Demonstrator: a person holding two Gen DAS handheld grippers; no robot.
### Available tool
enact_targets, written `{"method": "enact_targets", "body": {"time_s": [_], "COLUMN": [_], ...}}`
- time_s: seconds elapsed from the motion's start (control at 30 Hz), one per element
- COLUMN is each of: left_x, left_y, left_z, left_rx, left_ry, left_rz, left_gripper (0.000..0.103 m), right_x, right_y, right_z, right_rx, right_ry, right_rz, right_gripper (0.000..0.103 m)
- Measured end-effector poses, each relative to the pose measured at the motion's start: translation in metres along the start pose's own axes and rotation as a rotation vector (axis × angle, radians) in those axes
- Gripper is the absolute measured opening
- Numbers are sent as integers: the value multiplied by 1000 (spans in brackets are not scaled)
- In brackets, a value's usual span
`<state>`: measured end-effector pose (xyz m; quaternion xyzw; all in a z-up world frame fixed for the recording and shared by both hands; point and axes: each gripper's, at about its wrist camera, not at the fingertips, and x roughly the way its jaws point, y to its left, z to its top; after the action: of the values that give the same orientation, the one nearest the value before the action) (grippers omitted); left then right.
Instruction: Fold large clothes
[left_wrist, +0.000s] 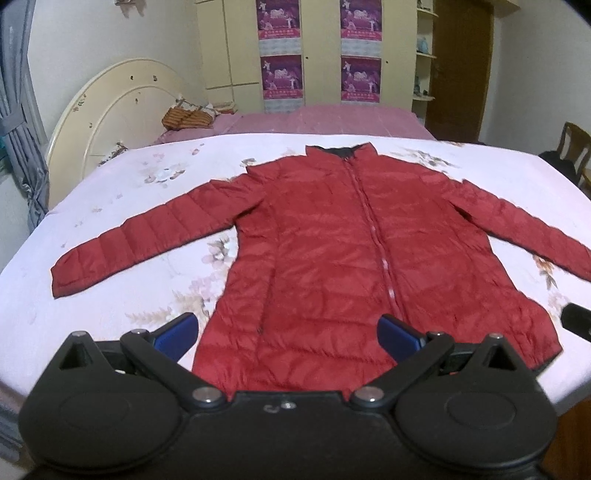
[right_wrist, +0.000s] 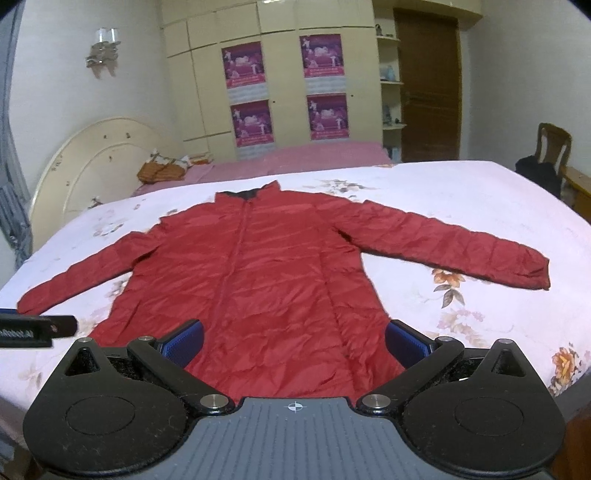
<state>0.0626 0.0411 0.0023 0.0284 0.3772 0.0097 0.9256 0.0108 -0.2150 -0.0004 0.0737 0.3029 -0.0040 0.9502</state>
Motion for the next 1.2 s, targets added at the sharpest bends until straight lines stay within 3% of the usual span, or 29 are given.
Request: {"method": "enact_targets", "body": {"time_s": [0.37, 0.63, 0.83, 1.2], "left_x": [66, 116, 145, 182], "left_y": [23, 32, 42, 30], "left_z": [38, 65, 80, 96], "left_rx": [22, 114, 82, 48], "left_ry": [8, 15, 28, 22], "left_rz": [-20, -48, -105, -74], "left_gripper": [103, 103, 103, 103], "right_x": [49, 80, 99, 129], "right_y": [-3, 1, -4, -54], "right_z": [24, 49, 57, 79], "right_rx": [57, 119, 153, 168], "right_ry": [-22, -28, -8, -17], "right_rz": [-97, -192, -242, -320], "right_gripper": [103, 103, 103, 103]}}
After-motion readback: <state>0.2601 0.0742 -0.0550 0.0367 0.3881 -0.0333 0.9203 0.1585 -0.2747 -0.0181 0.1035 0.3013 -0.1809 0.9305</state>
